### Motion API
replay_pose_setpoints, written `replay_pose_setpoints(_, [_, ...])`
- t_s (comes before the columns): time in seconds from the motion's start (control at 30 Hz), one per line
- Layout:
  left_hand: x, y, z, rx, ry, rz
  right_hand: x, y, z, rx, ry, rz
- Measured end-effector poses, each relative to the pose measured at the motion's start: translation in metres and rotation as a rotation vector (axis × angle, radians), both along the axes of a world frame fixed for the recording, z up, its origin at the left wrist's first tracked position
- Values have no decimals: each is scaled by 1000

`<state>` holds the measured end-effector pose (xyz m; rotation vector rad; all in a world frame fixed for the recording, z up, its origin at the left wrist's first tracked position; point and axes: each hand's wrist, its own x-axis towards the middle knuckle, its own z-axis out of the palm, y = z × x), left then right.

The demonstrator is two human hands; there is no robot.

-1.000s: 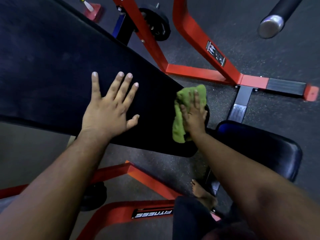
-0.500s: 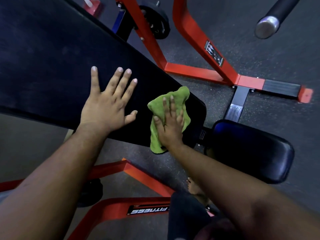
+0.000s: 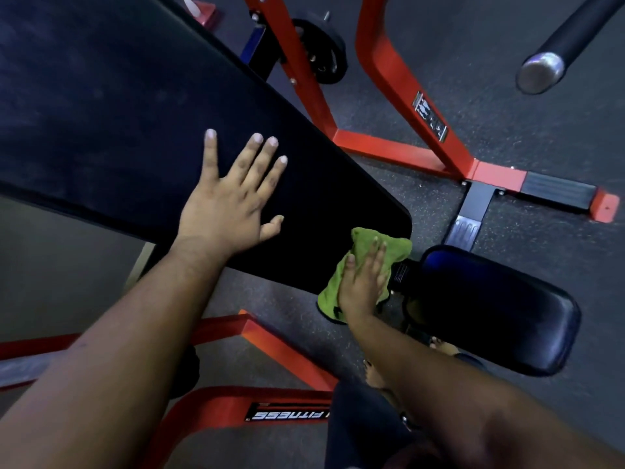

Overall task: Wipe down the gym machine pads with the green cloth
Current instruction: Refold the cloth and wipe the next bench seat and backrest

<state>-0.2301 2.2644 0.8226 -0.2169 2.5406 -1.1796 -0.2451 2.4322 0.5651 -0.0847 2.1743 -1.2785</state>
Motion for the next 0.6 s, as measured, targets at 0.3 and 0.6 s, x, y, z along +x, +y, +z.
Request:
replay_pose_setpoints(0.3, [21, -16, 60, 75, 338, 14, 7, -46, 103, -246, 466, 436])
replay_pose_setpoints(0.6, [103, -61, 162, -89, 621, 357, -10, -122, 231, -325, 894, 668])
